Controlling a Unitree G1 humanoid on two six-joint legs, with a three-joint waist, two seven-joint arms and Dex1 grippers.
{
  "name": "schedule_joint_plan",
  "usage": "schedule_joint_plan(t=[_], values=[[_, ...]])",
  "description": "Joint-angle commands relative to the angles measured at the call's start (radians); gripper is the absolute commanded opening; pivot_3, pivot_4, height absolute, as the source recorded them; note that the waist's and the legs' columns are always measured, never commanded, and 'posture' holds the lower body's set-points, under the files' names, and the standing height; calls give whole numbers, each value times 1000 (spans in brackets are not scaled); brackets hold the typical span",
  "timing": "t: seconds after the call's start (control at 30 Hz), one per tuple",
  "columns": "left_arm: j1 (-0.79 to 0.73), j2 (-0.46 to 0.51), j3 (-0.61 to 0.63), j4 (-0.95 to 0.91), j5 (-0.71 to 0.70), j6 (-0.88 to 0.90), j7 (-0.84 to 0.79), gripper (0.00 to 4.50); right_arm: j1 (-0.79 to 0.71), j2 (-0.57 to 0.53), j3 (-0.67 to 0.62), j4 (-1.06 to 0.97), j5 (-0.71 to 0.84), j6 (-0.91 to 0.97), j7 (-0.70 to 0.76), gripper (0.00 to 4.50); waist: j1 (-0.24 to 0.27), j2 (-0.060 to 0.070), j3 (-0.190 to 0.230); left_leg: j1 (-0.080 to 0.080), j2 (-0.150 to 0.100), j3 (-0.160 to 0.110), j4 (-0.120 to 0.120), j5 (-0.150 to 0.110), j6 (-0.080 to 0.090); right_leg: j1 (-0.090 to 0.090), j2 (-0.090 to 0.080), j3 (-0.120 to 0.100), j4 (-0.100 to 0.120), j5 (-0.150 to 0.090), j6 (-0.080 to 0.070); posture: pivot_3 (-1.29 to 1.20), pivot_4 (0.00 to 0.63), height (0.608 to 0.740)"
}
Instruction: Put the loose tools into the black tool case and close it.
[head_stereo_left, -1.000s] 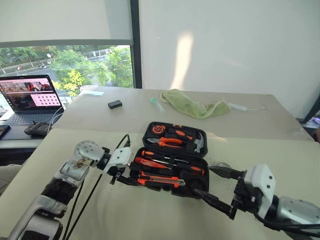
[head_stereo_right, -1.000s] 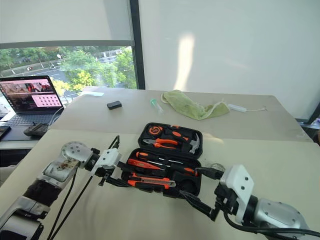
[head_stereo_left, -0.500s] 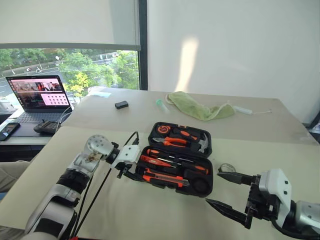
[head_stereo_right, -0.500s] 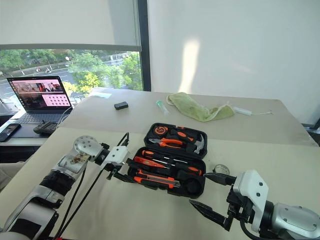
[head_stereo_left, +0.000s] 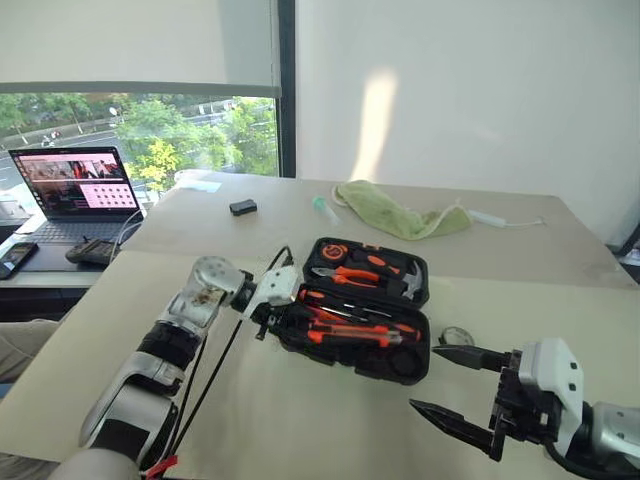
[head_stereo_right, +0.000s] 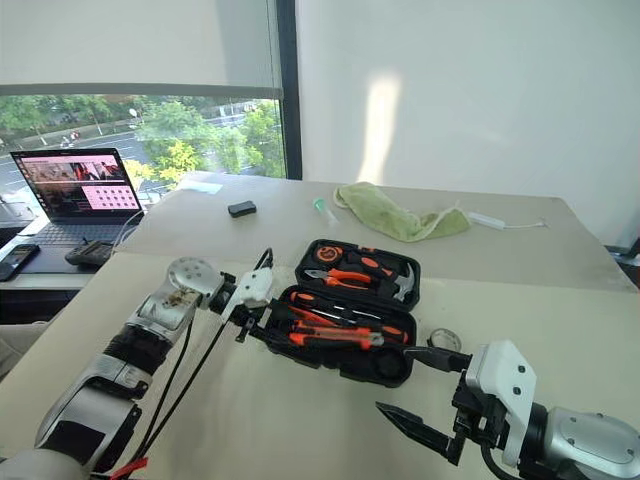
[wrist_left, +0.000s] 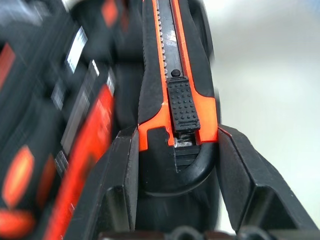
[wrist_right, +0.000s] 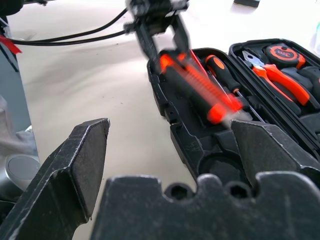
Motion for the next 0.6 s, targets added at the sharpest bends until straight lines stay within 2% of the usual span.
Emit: schedule_joint_plan(t=[0.03,0.2,0.37,0.6], values=[[-18,8,14,10,5,-2,13,1703,-5,-3,-24,-25,10,-11,-12,4500,-7,0,0,0,0,0,0,0,0,0,0,0,0,0,1,0,150,740],[-26,20,-28,142,87,-172,-1,1703,5,-2,-30,-32,12,-13,-14,4500,-12,0,0,0,0,0,0,0,0,0,1,0,-1,0,1,0,150,740],[-56,12,-45,252,129,-262,-21,1703,16,-2,-38,-37,14,-12,-20,4500,-3,0,0,0,0,0,0,0,0,0,1,0,-3,0,1,0,150,740],[-42,16,-52,243,127,-288,-62,1703,37,2,-43,-49,12,-13,-33,4500,-5,0,0,-1,0,0,0,-2,3,1,0,0,-6,1,1,0,150,740]])
